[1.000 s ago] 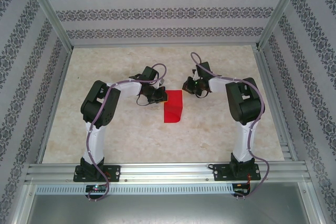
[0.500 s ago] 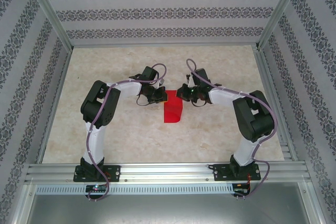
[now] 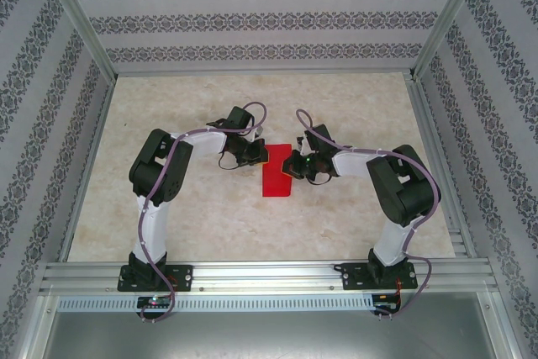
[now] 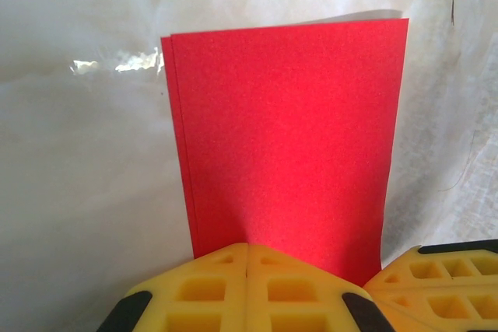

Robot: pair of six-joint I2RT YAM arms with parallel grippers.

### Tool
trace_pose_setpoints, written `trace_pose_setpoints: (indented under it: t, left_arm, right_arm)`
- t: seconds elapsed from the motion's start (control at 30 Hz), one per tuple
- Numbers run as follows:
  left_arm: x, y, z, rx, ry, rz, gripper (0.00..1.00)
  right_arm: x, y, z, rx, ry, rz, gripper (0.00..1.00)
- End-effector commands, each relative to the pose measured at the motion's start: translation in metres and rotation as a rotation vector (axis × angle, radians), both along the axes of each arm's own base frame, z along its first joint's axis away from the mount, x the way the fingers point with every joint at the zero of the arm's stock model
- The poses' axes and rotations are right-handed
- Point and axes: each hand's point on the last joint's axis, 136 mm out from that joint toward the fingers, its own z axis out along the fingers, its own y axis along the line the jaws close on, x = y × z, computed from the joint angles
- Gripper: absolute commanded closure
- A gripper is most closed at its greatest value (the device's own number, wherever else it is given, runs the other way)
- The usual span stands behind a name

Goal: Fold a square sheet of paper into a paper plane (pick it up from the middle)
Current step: First fold in half a square sheet of paper at the center of the table.

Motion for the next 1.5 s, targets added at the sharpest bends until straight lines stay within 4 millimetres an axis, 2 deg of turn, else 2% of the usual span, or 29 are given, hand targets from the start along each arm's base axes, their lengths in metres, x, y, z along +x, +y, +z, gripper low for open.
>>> trace_pose_setpoints:
  t: [0.0, 0.57, 0.77, 1.1, 1.23, 1.37, 1.47]
  left_arm:
    - [-0.062, 0.064, -0.088, 0.343, 0.235, 0.028, 1.0]
    - [-0.065, 0.065, -0.091, 0.352, 0.243, 0.037, 1.0]
    - [-0.065, 0.066, -0.092, 0.354, 0.245, 0.043, 1.0]
    - [-0.066, 0.066, -0.093, 0.354, 0.246, 0.046, 1.0]
    - [-0.065, 0.066, -0.093, 0.353, 0.242, 0.046, 1.0]
    - [-0.066, 0.066, -0.093, 0.35, 0.243, 0.044, 1.0]
    - [-0.065, 0.066, -0.092, 0.349, 0.241, 0.047, 1.0]
  right_arm:
    - [-0.009, 0.005, -0.007, 0.011, 0.015, 0.03, 0.98]
    - [-0.029, -0.001, -0.022, -0.013, 0.054, 0.059, 0.97]
    - [-0.046, -0.007, -0.03, -0.038, 0.091, 0.085, 0.97]
    - [-0.079, -0.015, -0.031, -0.054, 0.119, 0.14, 0.97]
    - [-0.067, -0.01, -0.017, -0.04, 0.075, 0.127, 0.96]
    - [-0.047, 0.005, 0.01, -0.008, -0.01, 0.115, 0.96]
    - [-0.045, 0.015, 0.017, 0.005, -0.032, 0.121, 0.96]
